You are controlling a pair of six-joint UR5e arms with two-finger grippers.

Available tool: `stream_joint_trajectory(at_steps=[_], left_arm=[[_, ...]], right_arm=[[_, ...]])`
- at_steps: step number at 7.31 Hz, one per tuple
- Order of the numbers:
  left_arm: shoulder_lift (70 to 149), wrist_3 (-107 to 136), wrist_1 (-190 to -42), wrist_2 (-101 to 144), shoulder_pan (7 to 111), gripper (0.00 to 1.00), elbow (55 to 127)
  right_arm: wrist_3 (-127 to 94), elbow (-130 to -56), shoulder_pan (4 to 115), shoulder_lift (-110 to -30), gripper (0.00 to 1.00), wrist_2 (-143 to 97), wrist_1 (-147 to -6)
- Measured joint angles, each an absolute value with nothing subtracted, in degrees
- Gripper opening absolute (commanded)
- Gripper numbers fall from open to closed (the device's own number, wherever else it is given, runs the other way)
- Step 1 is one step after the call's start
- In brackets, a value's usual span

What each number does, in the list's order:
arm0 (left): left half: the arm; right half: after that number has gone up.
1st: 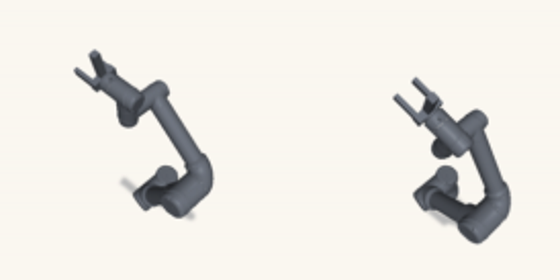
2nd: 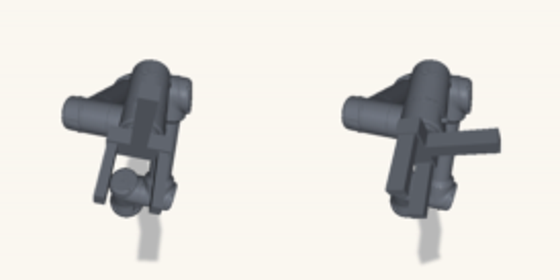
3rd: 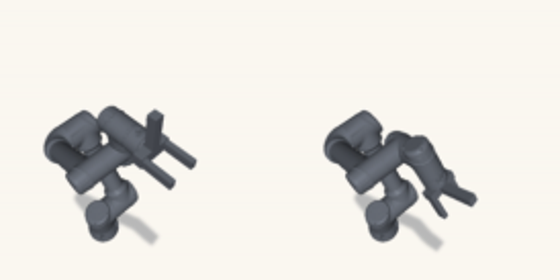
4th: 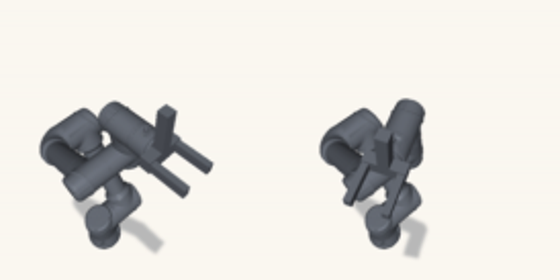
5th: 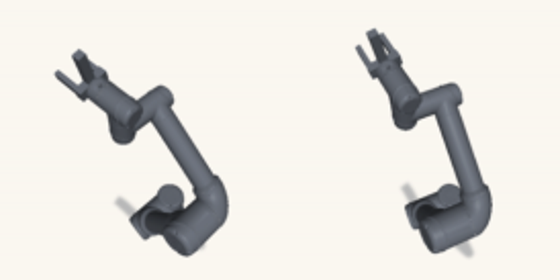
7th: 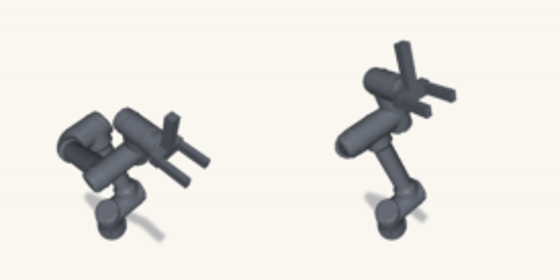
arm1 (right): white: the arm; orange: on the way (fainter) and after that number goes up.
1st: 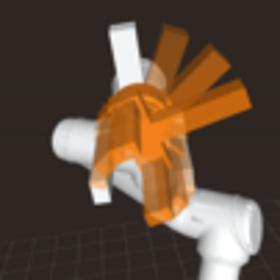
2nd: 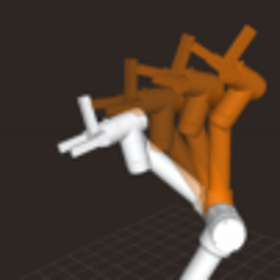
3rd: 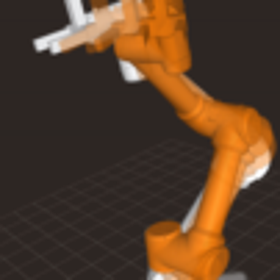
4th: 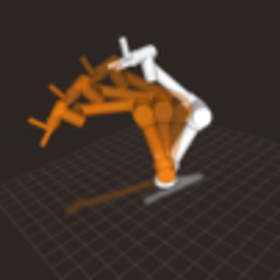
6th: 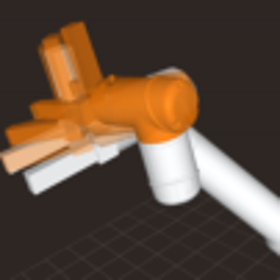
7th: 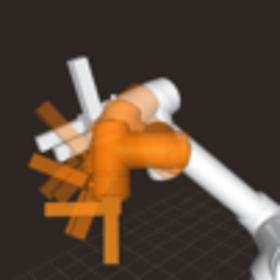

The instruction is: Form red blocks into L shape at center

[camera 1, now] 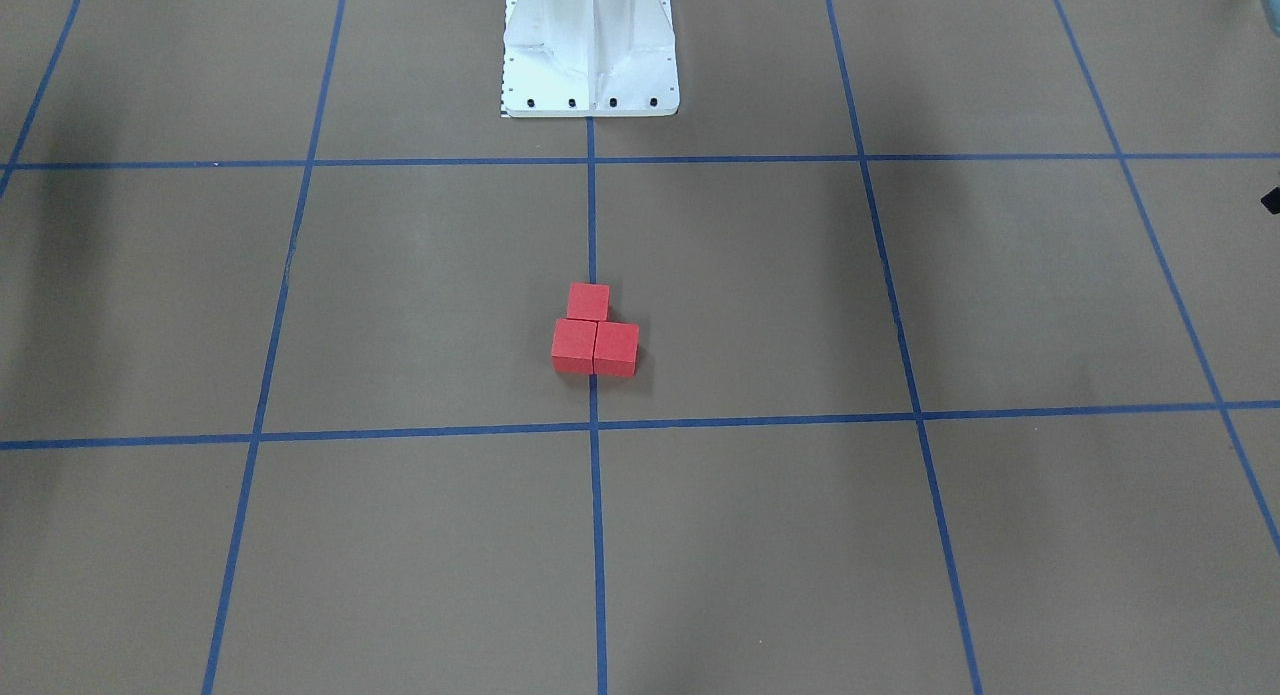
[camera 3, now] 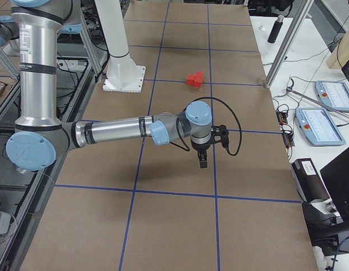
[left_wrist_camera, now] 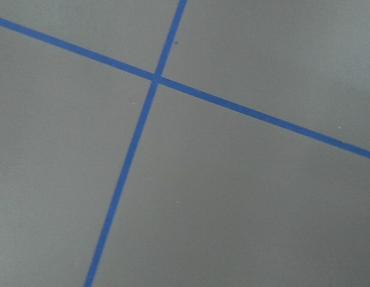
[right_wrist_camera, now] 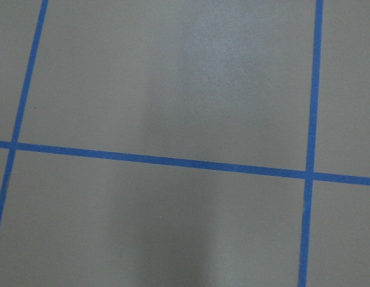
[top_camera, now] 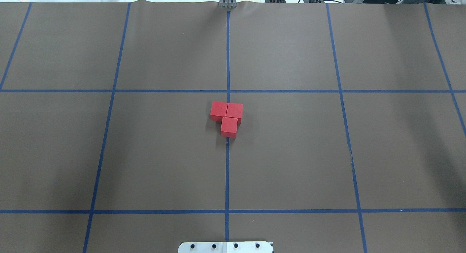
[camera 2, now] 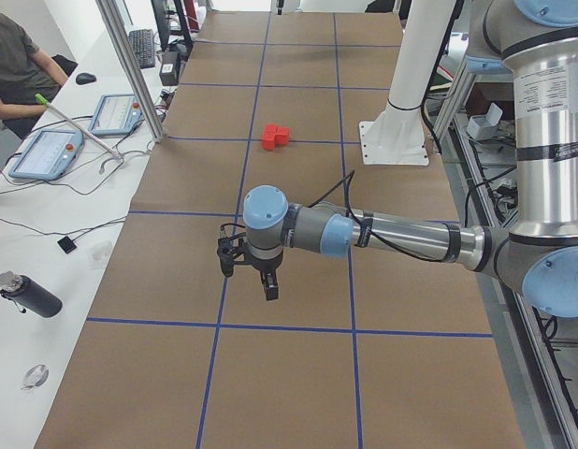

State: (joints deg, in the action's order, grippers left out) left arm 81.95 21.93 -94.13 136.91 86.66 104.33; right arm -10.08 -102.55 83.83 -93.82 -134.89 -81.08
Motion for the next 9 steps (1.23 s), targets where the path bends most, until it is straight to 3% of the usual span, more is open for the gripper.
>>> stream_joint_trajectory(at_steps=[9], left_arm=[[83.1,18.7,-94.1,139.0,88.2,1.00,106.6]], right_arm=[[-5.5,-100.8,85.5,-93.2,0.99,-134.3,-84.9]])
